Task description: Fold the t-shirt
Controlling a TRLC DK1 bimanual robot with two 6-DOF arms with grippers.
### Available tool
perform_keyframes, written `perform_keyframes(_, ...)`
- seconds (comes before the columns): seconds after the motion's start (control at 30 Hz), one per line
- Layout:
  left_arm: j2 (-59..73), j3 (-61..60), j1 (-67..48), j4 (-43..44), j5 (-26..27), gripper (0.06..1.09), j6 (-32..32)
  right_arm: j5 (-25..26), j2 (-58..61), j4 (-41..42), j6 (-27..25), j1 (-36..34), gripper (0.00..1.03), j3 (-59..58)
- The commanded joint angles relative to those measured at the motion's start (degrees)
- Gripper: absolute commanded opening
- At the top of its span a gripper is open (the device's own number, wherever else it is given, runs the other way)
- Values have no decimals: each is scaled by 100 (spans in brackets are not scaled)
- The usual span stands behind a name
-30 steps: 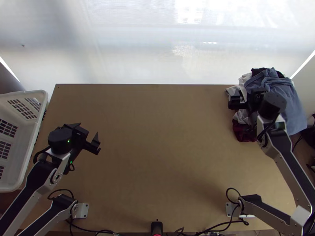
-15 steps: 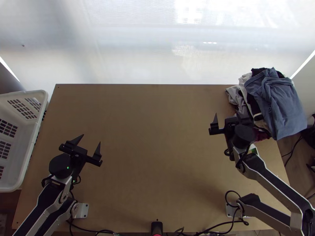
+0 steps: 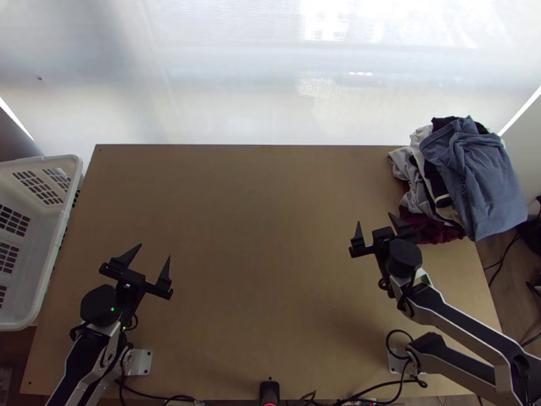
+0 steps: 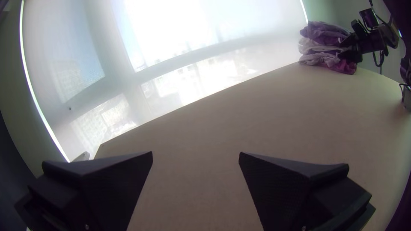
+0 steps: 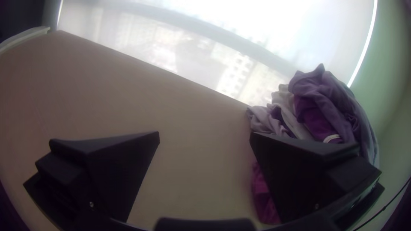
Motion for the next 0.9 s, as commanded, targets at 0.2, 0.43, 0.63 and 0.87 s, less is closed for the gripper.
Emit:
perform_keyframes(0.2,-1330,-93,345,-1096,282,104,125,8,-611,151,-815,999,98,-809)
perform_keyframes(0.43,-1330,-93,345,-1096,344,104,116,79,-1613,-411,-1167,990,98,-1161)
perform_keyframes(0.63,-1330,-93,336,-1114,431,104,116,70,-2518,-1747,-1131,876,98,-1170)
perform_keyframes(0.87,-1330,-93,362,-1114,449,104,125,26,-4135,-3461,-1035,999,98,-1187)
